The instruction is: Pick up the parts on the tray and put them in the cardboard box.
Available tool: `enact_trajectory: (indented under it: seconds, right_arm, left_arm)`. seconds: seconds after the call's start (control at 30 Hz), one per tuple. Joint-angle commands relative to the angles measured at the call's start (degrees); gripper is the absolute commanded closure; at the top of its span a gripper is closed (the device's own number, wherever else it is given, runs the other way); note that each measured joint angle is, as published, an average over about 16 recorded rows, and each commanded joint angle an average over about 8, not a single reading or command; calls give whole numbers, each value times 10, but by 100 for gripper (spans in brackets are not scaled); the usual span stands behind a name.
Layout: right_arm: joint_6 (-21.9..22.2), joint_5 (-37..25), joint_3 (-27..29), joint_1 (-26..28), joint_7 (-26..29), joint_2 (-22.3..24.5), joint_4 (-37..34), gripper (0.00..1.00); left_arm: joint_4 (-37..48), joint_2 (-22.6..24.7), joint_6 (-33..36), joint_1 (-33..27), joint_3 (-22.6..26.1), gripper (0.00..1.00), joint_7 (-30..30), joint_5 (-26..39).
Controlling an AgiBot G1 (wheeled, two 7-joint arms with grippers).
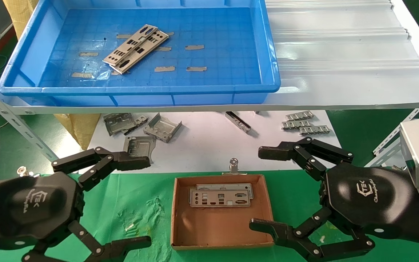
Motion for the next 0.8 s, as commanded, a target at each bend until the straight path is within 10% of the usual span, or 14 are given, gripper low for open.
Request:
enact_trajectory:
  seconds: [0.03, 0.8]
  right_arm:
    - [0, 0, 0, 0, 0, 0, 0, 0]
    - [0, 0, 0, 0, 0, 0, 0, 0]
  left_arm:
    - [0, 0, 0, 0, 0, 0, 0, 0]
    - [2, 1, 0, -1, 1, 0, 1, 1]
